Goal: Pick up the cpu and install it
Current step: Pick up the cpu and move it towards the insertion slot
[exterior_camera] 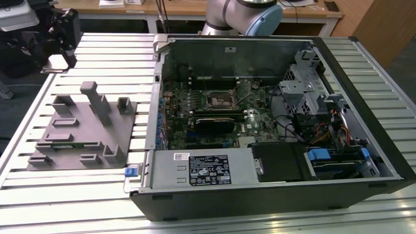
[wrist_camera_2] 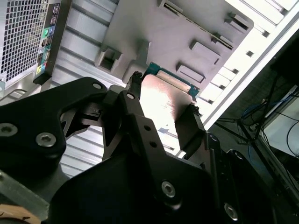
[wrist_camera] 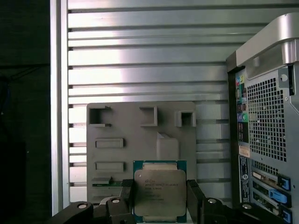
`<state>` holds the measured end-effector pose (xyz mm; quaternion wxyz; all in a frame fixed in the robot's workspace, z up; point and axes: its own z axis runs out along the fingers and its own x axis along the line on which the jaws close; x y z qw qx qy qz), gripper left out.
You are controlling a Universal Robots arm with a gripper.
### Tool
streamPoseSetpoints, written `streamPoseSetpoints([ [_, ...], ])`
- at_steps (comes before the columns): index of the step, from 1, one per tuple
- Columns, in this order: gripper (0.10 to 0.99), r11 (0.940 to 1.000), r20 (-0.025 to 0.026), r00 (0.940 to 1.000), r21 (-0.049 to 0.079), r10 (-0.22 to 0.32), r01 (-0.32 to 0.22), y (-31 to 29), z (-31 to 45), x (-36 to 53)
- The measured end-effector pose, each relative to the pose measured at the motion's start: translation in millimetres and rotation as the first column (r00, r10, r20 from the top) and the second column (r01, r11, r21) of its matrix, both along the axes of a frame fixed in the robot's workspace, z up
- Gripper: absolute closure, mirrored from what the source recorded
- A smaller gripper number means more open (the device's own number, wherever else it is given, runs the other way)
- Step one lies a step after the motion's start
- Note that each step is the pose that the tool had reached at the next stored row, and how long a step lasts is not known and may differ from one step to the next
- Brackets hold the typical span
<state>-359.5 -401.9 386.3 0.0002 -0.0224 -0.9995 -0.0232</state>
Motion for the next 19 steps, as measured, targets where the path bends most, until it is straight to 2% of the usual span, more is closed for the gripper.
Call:
streamPoseSetpoints([
  [19, 0.545, 1.0, -0.0038, 1.0, 0.001, 0.0, 0.0, 0.0, 0.1, 32.9],
])
